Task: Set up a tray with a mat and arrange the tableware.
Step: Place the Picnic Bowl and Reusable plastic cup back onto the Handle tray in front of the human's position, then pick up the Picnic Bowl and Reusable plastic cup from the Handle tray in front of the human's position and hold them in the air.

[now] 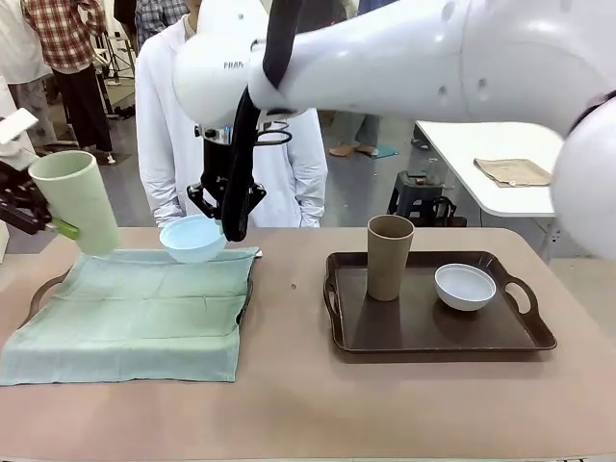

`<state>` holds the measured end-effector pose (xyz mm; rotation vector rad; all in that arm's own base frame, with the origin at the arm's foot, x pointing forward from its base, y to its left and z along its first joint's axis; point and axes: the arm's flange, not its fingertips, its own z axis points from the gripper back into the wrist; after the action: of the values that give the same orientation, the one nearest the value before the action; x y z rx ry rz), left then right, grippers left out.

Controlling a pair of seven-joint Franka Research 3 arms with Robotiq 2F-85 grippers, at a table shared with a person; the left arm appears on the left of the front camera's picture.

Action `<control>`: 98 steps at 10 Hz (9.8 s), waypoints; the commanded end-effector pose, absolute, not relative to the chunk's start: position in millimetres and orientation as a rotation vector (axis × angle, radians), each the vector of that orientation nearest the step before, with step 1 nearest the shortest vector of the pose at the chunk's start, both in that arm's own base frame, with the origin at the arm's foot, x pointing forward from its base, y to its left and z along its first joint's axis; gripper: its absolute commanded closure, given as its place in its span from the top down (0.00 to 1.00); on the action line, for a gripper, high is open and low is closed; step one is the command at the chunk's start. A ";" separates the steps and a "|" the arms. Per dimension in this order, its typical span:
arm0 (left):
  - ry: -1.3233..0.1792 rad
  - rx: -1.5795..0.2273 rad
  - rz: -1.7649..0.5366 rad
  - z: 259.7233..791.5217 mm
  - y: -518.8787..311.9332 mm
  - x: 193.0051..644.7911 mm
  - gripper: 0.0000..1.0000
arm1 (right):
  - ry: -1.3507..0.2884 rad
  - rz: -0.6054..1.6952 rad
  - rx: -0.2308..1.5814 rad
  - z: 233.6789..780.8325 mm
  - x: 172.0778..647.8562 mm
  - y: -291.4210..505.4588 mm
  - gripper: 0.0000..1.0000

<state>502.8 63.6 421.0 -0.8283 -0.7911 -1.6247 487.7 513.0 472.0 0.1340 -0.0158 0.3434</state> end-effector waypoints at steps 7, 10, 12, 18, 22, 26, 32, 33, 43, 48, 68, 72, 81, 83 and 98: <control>-0.767 -0.883 -1.595 373.6 44.5 517.7 0.83 | -0.014 0.340 0.123 442.6 507.6 525.1 0.04; -0.762 -0.880 -1.603 359.2 43.7 517.0 0.83 | 0.009 0.339 0.084 403.8 524.5 531.2 0.04; -0.798 -0.847 -1.617 345.2 43.7 520.2 0.83 | -0.013 0.355 0.087 388.9 528.8 537.4 0.04; -0.794 -0.846 -1.609 313.6 44.7 540.5 0.83 | -0.037 0.384 0.123 358.7 541.2 551.0 0.04; -0.798 -0.874 -1.610 293.9 41.0 547.5 0.83 | -0.018 0.394 0.141 350.8 543.9 551.5 0.04; -0.778 -0.895 -1.604 286.3 38.7 549.4 1.00 | -0.024 0.418 0.143 350.7 542.8 552.1 0.58; -0.709 -0.831 -1.541 300.6 52.2 547.6 1.00 | -0.057 0.392 0.104 376.8 528.3 539.7 1.00; -0.680 -0.821 -1.523 302.7 56.0 547.3 1.00 | -0.056 0.390 0.103 381.7 525.7 534.9 1.00; -0.418 -0.184 -1.088 468.7 35.8 457.6 1.00 | -0.128 0.285 0.092 464.3 457.6 443.3 0.88; -0.191 -0.034 -0.895 533.3 -38.2 432.1 1.00 | -0.081 0.068 0.066 503.3 422.8 384.0 0.88; -0.178 -0.052 -0.708 547.4 -83.2 443.4 1.00 | 0.018 0.016 0.048 498.0 433.0 368.8 0.88; -0.114 0.117 -0.317 546.3 -112.1 424.1 1.00 | -0.101 -0.051 0.027 518.3 400.1 276.5 0.88; -0.103 0.143 -0.222 550.5 -104.2 399.9 1.00 | -0.132 -0.231 0.062 543.3 349.6 148.2 0.88; -0.121 -0.076 -0.262 563.5 -67.9 403.4 1.00 | -0.089 -0.152 0.264 551.1 364.7 90.0 0.88; -0.190 -0.961 -0.256 508.6 204.1 344.2 1.00 | -0.247 -0.390 1.136 438.0 213.7 -162.9 0.88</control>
<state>353.9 195.6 505.8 -0.9223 -0.1505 -0.2261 225.0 -185.2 456.3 1.1005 -0.2328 -0.3949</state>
